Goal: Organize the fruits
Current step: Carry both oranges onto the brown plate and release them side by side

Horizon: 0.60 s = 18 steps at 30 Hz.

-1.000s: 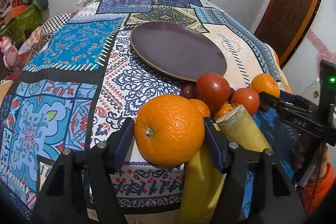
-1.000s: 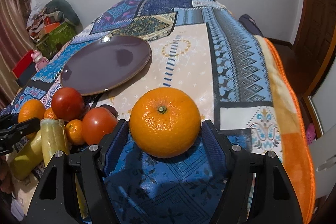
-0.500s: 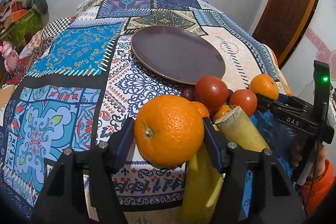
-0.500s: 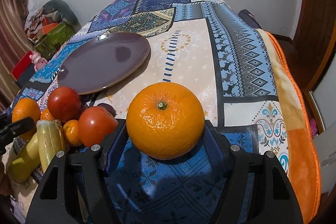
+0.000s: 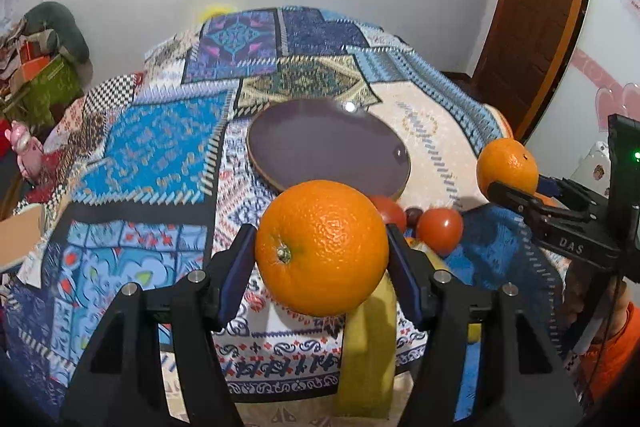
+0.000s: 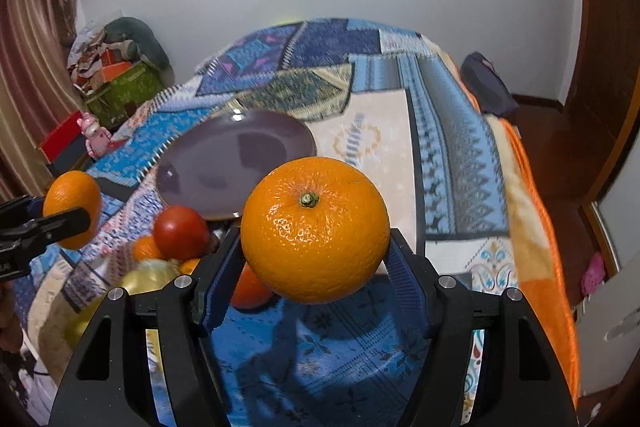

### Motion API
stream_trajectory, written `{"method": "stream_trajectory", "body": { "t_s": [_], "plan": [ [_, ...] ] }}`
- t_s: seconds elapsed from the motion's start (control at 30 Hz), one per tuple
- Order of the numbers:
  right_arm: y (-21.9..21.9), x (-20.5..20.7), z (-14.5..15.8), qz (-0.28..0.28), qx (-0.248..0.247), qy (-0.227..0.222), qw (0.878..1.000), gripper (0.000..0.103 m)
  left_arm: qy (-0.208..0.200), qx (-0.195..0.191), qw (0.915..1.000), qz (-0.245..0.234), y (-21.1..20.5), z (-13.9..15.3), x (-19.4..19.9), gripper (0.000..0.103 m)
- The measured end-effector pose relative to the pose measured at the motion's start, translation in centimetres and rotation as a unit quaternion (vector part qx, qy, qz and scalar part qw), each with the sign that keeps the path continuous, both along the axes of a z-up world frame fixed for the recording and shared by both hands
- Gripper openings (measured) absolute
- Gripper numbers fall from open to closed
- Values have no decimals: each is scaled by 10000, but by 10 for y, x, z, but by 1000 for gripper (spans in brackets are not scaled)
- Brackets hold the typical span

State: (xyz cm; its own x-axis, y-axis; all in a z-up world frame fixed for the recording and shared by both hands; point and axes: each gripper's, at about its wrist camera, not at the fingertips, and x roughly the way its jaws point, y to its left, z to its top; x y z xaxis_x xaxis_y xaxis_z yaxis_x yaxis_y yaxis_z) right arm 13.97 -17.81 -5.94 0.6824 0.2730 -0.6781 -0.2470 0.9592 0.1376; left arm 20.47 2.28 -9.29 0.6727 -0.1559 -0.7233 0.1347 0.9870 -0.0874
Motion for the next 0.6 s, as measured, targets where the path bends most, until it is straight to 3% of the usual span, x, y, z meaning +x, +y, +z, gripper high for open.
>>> {"method": "stream_trajectory", "body": {
  "t_s": [0.37, 0.6],
  "plan": [
    [22, 9, 27, 214, 87, -450, 9987, 66, -422, 111, 9990, 47, -4, 42, 8, 63],
    [32, 18, 27, 323, 99, -570, 9978, 66, -485, 47, 9986, 188, 2, 46, 26, 63]
  ]
}}
